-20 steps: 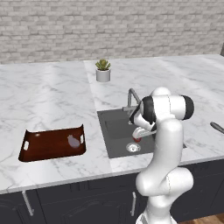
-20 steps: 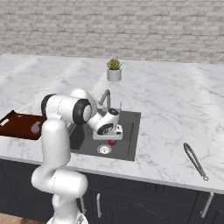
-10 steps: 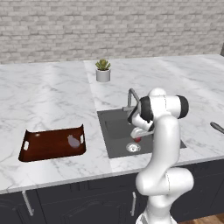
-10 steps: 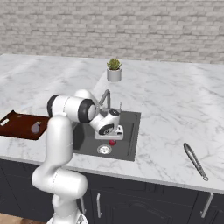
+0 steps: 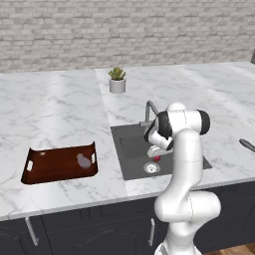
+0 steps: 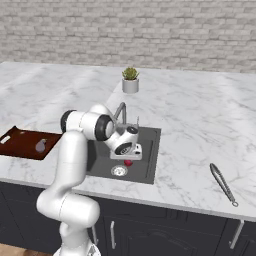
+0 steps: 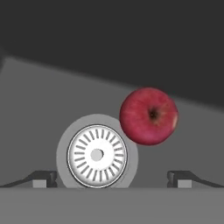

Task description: Pick up all produce items and place them in the sink. Turn on the sink faucet to wash them. Then turn the sink off and put them in the tray.

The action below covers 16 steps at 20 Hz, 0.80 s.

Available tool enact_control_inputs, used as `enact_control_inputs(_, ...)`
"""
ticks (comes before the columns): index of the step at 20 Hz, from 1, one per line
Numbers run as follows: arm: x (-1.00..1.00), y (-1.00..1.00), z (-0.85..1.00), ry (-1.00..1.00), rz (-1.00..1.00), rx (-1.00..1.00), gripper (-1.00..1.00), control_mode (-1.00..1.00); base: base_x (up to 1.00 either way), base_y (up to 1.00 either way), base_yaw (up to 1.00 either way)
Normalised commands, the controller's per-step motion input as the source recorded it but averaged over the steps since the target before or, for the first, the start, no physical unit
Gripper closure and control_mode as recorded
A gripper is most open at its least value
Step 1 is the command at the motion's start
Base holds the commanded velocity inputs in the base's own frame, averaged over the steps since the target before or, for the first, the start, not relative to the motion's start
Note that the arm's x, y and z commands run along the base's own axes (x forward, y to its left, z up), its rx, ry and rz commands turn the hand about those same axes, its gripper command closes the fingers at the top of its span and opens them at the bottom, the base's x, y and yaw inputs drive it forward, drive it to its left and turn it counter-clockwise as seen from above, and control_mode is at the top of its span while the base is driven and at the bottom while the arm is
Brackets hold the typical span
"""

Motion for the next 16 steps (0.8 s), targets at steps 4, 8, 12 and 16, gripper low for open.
enact_control_inputs(4,0.23,-0.04,-0.14,0.00,-0.02,0.00,-1.00,-1.00,0.00,0.00,0.00)
enact_control_inputs(8,0.22,-0.04,-0.07,0.00,-0.02,0.00,-1.00,-1.00,0.00,0.00,0.00)
enact_control_inputs(12,0.26,0.00,-0.13,0.00,-0.01,0.00,-1.00,-1.00,0.00,0.00,0.00)
enact_control_inputs(16,0.28,0.00,-0.19,0.00,-0.01,0.00,-1.00,-1.00,0.00,0.00,0.00)
